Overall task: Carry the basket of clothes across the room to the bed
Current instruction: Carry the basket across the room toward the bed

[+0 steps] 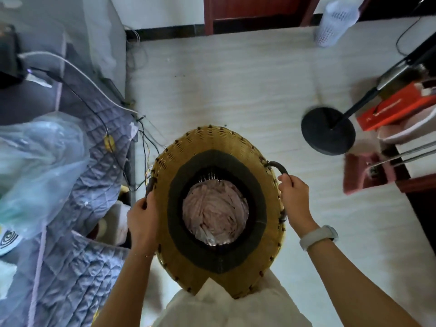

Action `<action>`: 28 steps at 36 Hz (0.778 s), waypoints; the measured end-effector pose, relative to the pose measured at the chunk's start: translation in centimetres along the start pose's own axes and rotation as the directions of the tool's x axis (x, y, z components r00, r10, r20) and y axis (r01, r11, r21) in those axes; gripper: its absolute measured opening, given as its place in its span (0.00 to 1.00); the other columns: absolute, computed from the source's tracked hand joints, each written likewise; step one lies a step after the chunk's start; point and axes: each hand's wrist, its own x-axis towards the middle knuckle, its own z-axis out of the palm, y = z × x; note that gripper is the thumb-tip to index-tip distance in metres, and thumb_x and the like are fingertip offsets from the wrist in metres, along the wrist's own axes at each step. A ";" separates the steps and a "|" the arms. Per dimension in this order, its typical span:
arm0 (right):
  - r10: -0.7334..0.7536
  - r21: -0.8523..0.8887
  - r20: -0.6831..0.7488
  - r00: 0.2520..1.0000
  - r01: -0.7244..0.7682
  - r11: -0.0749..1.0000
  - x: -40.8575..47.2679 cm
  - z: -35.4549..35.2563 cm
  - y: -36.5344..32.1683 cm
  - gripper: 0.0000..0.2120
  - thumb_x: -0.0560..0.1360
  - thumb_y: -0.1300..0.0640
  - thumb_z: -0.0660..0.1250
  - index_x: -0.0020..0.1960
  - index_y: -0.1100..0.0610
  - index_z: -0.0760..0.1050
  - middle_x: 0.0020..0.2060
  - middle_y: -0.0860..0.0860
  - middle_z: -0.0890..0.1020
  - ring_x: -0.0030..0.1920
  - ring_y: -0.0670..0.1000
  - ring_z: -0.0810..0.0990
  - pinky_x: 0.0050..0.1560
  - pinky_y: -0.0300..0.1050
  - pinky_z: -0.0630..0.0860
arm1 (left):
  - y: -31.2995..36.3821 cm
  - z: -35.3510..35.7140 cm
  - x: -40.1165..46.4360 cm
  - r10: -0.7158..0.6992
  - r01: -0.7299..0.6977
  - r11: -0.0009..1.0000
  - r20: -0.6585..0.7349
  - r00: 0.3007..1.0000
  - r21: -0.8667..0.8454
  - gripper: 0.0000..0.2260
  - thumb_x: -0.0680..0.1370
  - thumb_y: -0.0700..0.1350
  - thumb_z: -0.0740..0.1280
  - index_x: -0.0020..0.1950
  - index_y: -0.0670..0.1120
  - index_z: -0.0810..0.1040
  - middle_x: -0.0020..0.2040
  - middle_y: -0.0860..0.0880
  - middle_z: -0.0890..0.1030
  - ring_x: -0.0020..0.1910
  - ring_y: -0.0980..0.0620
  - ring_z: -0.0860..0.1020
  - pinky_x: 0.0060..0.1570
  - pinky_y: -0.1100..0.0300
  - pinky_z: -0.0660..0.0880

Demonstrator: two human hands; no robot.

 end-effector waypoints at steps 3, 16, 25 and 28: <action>-0.013 -0.011 0.042 0.999 0.013 1.000 4.7 0.8 -2.8 0.10 0.78 0.56 0.54 0.44 0.58 0.72 0.36 0.55 0.73 0.35 0.50 0.69 0.34 0.43 0.67 | 3.6 2.2 2.8 -0.007 0.006 1.000 -0.035 0.999 -0.018 0.18 0.77 0.48 0.59 0.38 0.33 0.75 0.32 0.40 0.70 0.31 0.51 0.65 0.30 0.57 0.59; -0.116 -0.100 0.076 0.990 0.124 0.987 21.8 6.7 -14.8 0.12 0.78 0.55 0.54 0.45 0.59 0.73 0.33 0.52 0.73 0.35 0.50 0.70 0.34 0.41 0.68 | 14.9 8.6 15.5 -0.101 0.085 0.981 -0.085 0.991 -0.172 0.14 0.78 0.47 0.60 0.33 0.44 0.74 0.32 0.41 0.72 0.32 0.48 0.68 0.33 0.57 0.63; -0.149 -0.073 0.034 0.988 0.151 0.986 29.9 16.2 -23.1 0.11 0.79 0.55 0.54 0.44 0.57 0.72 0.32 0.52 0.73 0.33 0.50 0.70 0.34 0.41 0.68 | 20.9 9.1 29.9 -0.098 0.086 0.979 -0.057 0.994 -0.183 0.16 0.78 0.47 0.59 0.32 0.42 0.73 0.31 0.41 0.71 0.32 0.48 0.67 0.32 0.57 0.62; -0.142 -0.058 0.022 0.990 0.143 0.988 32.0 19.3 -26.1 0.11 0.79 0.56 0.54 0.44 0.57 0.73 0.31 0.51 0.73 0.33 0.51 0.69 0.34 0.41 0.68 | 23.1 8.5 34.1 -0.085 0.077 0.982 -0.043 0.995 -0.171 0.15 0.78 0.47 0.59 0.39 0.39 0.75 0.35 0.40 0.71 0.35 0.47 0.68 0.35 0.55 0.63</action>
